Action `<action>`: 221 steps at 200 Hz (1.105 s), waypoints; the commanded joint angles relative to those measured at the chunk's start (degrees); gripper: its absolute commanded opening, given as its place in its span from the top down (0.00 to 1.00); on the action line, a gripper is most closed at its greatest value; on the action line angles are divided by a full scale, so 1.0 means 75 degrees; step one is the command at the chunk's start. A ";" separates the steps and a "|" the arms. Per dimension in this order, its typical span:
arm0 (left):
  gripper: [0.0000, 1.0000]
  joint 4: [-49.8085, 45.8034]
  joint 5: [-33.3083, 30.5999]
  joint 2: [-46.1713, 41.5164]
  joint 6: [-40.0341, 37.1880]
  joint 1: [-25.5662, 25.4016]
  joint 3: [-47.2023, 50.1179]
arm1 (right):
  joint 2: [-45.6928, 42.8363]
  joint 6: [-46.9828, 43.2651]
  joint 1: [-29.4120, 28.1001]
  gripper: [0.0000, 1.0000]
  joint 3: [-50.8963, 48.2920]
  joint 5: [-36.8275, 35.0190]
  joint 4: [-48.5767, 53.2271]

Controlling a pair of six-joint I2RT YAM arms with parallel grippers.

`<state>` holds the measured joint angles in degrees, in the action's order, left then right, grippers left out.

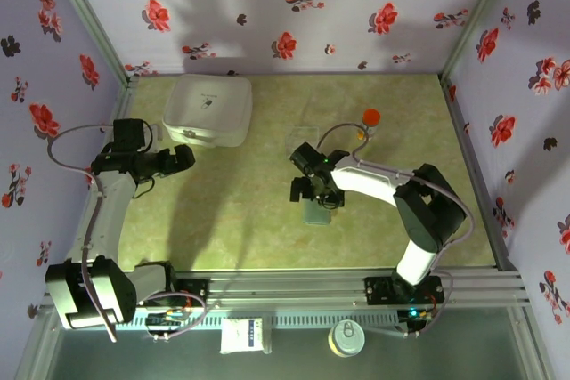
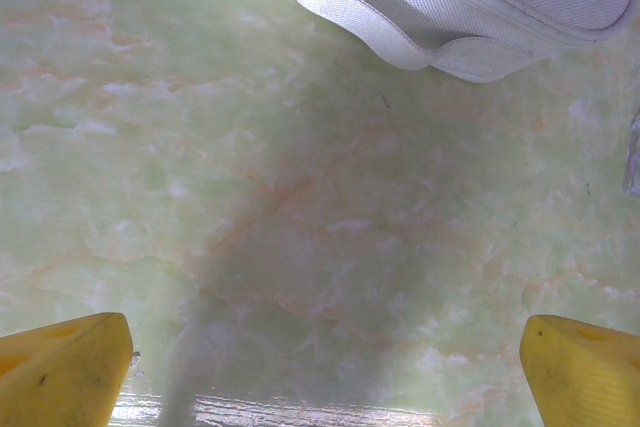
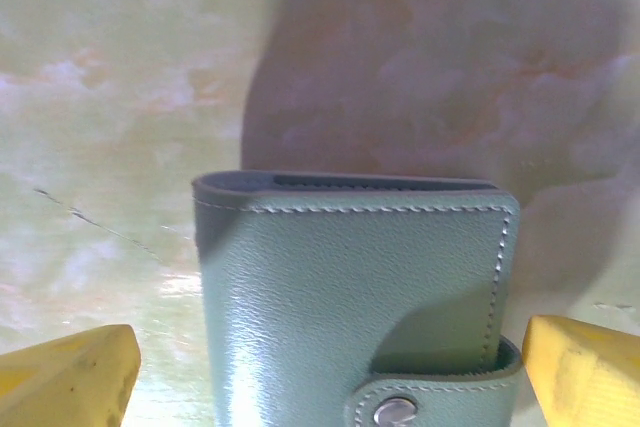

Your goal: Take the credit cards out of the card holder

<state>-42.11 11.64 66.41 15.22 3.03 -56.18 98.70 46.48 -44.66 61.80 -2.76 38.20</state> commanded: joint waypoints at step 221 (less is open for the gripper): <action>0.00 -0.0052 0.0200 -0.0154 -0.0073 0.0073 0.0108 | 0.0592 0.0374 -0.0457 0.25 0.0882 -0.0134 0.0346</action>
<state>-42.09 12.12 66.39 15.25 3.03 -56.07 101.34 50.52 -46.87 63.90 -2.63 38.35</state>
